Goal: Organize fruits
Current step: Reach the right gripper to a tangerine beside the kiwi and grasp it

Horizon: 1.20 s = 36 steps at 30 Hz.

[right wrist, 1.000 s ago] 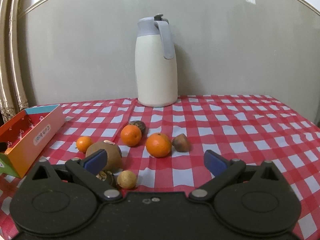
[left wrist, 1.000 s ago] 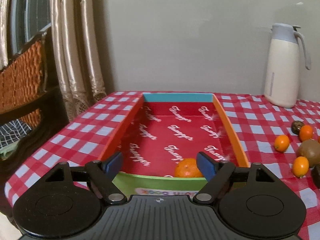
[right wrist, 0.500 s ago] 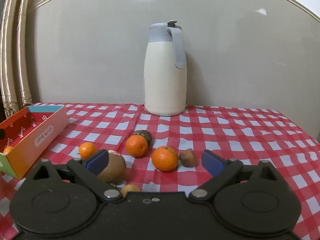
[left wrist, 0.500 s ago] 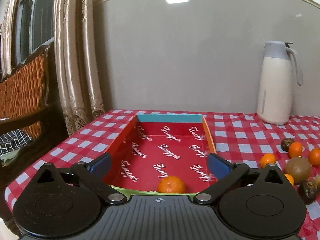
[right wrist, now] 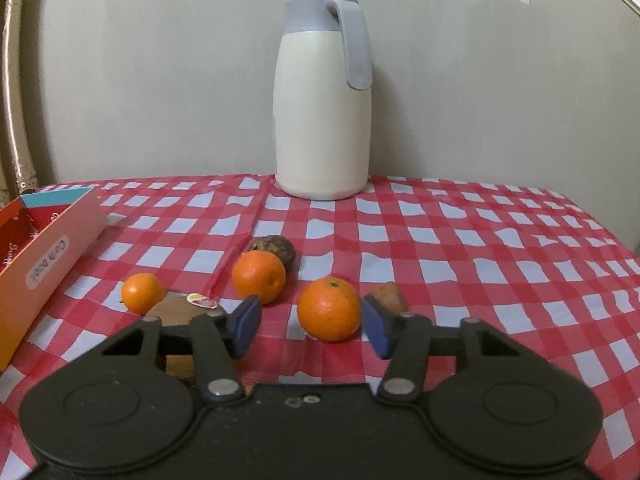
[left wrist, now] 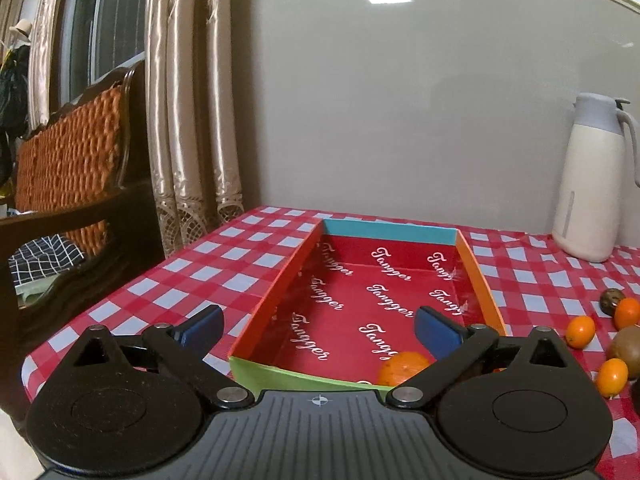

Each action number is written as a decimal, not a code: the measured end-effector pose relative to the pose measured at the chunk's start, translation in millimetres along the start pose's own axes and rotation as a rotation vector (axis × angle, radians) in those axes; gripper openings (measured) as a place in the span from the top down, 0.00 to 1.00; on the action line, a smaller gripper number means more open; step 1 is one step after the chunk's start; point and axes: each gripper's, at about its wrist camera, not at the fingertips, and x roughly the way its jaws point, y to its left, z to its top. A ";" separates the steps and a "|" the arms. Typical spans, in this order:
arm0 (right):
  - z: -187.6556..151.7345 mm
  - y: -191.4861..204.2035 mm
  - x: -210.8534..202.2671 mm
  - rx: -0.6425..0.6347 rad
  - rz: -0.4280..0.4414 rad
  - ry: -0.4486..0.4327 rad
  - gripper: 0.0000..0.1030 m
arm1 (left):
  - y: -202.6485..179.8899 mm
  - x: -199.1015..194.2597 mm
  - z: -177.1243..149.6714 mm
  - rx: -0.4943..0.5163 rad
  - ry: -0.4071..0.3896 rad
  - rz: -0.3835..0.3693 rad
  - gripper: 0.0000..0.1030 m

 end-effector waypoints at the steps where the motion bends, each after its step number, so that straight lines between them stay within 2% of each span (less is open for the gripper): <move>1: 0.2 -0.2 1.5 0.002 0.000 0.004 0.52 | 0.5 -0.1 -0.3 0.000 -0.002 -0.001 0.02; 11: 3.2 -2.8 9.2 0.018 -0.004 0.011 0.59 | 2.5 1.4 0.2 -0.002 -0.004 -0.005 0.02; 21: 2.6 1.2 21.2 -0.008 -0.050 0.035 0.55 | 2.9 2.4 -0.5 0.000 -0.001 -0.012 0.02; 28: 1.7 1.5 26.5 -0.022 -0.050 0.073 0.60 | 4.2 1.9 -0.3 -0.005 -0.003 -0.017 0.02; 36: 6.5 12.7 11.2 -0.040 -0.037 0.016 0.61 | 11.6 -0.5 -1.7 -0.009 -0.009 -0.010 0.02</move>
